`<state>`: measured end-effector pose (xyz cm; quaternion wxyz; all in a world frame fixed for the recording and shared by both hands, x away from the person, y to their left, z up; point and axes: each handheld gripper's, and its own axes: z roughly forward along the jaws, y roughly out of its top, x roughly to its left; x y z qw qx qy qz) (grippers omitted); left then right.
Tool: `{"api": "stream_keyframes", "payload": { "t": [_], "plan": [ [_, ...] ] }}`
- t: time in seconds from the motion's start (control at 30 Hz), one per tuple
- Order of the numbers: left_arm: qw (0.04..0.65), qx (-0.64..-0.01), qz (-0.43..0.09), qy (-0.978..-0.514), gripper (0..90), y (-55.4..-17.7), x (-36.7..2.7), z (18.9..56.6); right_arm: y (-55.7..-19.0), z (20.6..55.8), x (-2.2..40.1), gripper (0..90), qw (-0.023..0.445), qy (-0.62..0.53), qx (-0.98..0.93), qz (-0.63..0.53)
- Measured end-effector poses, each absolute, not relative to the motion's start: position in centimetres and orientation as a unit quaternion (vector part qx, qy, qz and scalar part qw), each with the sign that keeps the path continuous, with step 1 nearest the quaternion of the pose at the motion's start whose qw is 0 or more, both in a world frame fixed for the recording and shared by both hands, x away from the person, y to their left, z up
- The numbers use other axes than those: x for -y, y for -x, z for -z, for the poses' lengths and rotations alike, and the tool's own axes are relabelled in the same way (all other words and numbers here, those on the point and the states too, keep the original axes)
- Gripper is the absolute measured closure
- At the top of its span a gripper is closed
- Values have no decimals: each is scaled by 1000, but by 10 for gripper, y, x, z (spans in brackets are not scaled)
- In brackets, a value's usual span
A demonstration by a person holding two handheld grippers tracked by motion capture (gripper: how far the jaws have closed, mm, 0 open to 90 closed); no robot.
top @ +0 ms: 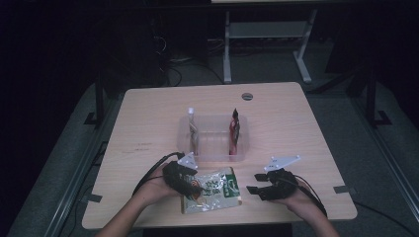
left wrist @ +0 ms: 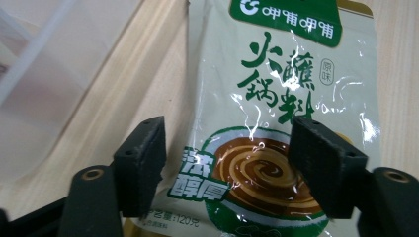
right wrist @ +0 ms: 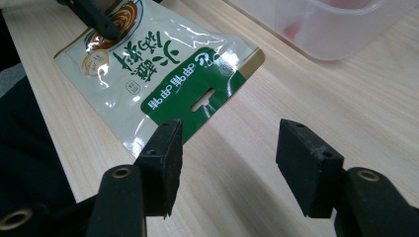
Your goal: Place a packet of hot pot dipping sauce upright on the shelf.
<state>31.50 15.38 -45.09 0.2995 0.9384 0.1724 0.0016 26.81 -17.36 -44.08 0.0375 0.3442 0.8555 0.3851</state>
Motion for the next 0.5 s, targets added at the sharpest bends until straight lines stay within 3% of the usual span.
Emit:
{"api": "stream_keyframes", "payload": {
  "t": [0.3,0.5],
  "plan": [
    [300,-166,-1,-939,276,-312,-154,455,-270,444,173,424,39,-348,-857,-379],
    [294,-176,-7,-940,421,-307,-153,452,-271,446,173,423,41,-345,-858,-379]
  ]
}}
